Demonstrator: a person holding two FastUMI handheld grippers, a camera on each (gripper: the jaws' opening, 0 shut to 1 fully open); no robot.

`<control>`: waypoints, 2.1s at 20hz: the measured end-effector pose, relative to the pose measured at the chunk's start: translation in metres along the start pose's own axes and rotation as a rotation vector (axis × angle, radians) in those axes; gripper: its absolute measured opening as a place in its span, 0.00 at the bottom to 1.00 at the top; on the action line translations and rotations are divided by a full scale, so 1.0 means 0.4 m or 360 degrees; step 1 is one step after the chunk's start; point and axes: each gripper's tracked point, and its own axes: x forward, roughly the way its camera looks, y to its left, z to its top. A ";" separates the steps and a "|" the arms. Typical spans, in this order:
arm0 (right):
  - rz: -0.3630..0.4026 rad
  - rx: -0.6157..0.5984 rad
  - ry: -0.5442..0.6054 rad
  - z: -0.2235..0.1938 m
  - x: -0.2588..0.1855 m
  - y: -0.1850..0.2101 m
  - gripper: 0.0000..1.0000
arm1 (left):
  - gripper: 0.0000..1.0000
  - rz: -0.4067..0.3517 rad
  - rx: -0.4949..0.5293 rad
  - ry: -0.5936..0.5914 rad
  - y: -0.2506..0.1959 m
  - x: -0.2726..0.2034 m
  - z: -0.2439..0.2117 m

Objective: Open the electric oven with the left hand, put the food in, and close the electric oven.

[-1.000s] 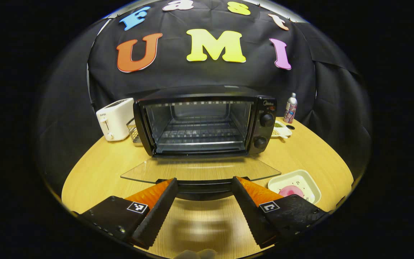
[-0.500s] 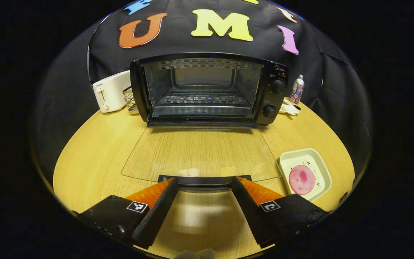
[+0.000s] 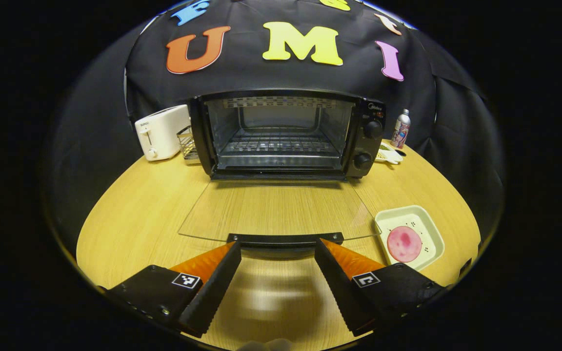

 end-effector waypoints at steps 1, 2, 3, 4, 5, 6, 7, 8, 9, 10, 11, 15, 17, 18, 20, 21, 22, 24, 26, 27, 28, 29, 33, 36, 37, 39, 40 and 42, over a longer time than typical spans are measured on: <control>0.0015 0.0010 0.0017 -0.012 0.011 0.005 1.00 | 0.97 -0.0004 -0.0008 -0.0023 0.004 -0.025 0.005; 0.0030 0.0018 0.0037 -0.023 0.022 0.011 1.00 | 0.97 -0.0011 -0.0013 -0.0049 0.007 -0.051 0.015; 0.0042 0.0019 0.0058 -0.040 0.037 0.016 1.00 | 0.97 -0.0013 -0.0014 -0.0074 0.011 -0.078 0.025; 0.0055 0.0014 0.0088 -0.058 0.052 0.021 1.00 | 0.97 -0.0011 -0.0015 -0.0101 0.015 -0.109 0.038; 0.0075 0.0006 0.0121 -0.080 0.072 0.028 1.00 | 0.97 -0.0007 -0.0017 -0.0136 0.021 -0.137 0.053; 0.0092 0.0001 0.0147 -0.099 0.087 0.036 1.00 | 0.97 -0.0006 -0.0032 -0.0167 0.025 -0.168 0.071; 0.0110 -0.0005 0.0181 -0.121 0.105 0.044 1.00 | 0.97 -0.0007 -0.0046 -0.0200 0.025 -0.201 0.091; 0.0139 -0.0007 0.0224 -0.148 0.127 0.054 1.00 | 0.97 0.0002 -0.0051 -0.0249 0.030 -0.234 0.119; 0.0159 -0.0005 0.0263 -0.173 0.145 0.066 1.00 | 0.97 0.0011 -0.0046 -0.0300 0.033 -0.267 0.148; 0.0184 -0.0006 0.0306 -0.198 0.169 0.078 0.99 | 0.97 0.0025 -0.0028 -0.0359 0.040 -0.305 0.181; 0.0203 -0.0007 0.0346 -0.224 0.192 0.088 0.99 | 0.97 0.0039 -0.0010 -0.0410 0.048 -0.344 0.210; 0.0245 -0.0059 0.0503 -0.334 0.298 0.119 0.98 | 0.97 0.0084 0.0083 -0.0581 0.049 -0.493 0.299; 0.0291 -0.0058 0.0582 -0.386 0.345 0.147 0.85 | 0.96 0.0094 0.0112 -0.0646 0.040 -0.561 0.333; 0.0311 -0.0043 0.0629 -0.412 0.371 0.159 0.82 | 0.96 0.0106 0.0113 -0.0675 0.038 -0.588 0.346; 0.0350 0.0010 0.0702 -0.454 0.416 0.184 0.82 | 0.97 0.0138 0.0120 -0.0711 0.035 -0.634 0.367; 0.0357 0.0023 0.0745 -0.474 0.438 0.192 0.81 | 0.97 0.0159 0.0128 -0.0730 0.032 -0.655 0.377; 0.0372 0.0036 0.0774 -0.486 0.456 0.199 0.76 | 0.97 0.0182 0.0150 -0.0750 0.030 -0.678 0.389; 0.0389 0.0055 0.0836 -0.507 0.495 0.206 0.63 | 0.96 0.0210 0.0176 -0.0775 0.014 -0.710 0.403; 0.0409 0.0065 0.0896 -0.524 0.525 0.211 0.54 | 0.96 0.0218 0.0162 -0.0792 -0.010 -0.728 0.417; 0.0411 0.0061 0.0931 -0.532 0.537 0.213 0.52 | 0.96 0.0239 0.0153 -0.0817 -0.013 -0.735 0.427; 0.0415 0.0061 0.0966 -0.540 0.550 0.215 0.52 | 0.96 0.0266 0.0143 -0.0823 -0.015 -0.736 0.435; 0.0425 0.0069 0.1007 -0.547 0.554 0.218 0.43 | 0.96 0.0292 0.0123 -0.0808 -0.020 -0.728 0.427; 0.0481 0.0086 0.1133 -0.561 0.578 0.234 0.31 | 0.96 0.0376 0.0048 -0.0799 -0.041 -0.725 0.435; 0.0492 0.0055 0.1219 -0.567 0.589 0.232 0.24 | 0.96 0.0448 0.0016 -0.0796 -0.054 -0.733 0.434; 0.0476 0.0043 0.1254 -0.570 0.601 0.229 0.22 | 0.96 0.0473 0.0005 -0.0794 -0.059 -0.736 0.429; 0.0457 0.0048 0.1317 -0.557 0.602 0.219 0.14 | 0.96 0.0518 -0.0010 -0.0786 -0.064 -0.740 0.421; 0.0461 0.0063 0.1347 -0.564 0.611 0.223 0.14 | 0.96 0.0540 -0.0019 -0.0781 -0.066 -0.741 0.414; 0.0513 0.0078 0.1373 -0.560 0.614 0.226 0.03 | 0.96 0.0577 -0.0043 -0.0770 -0.073 -0.738 0.401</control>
